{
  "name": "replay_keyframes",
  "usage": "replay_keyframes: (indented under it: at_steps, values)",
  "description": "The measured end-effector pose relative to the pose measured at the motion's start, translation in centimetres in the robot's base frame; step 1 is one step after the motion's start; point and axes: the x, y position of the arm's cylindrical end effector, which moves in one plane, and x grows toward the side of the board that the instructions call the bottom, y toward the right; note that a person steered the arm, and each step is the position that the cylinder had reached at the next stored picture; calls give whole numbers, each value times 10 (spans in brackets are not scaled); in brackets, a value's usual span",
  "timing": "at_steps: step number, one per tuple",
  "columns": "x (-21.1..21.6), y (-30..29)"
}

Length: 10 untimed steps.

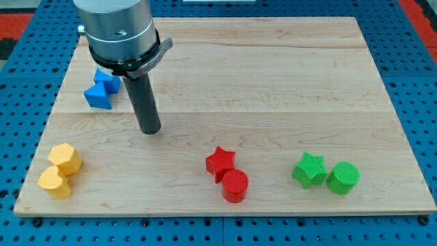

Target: Move the triangle slightly to the left

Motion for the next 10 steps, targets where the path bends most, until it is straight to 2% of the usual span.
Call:
replay_keyframes:
  at_steps: [2,10]
  values:
    - [0,29]
    - [-10,28]
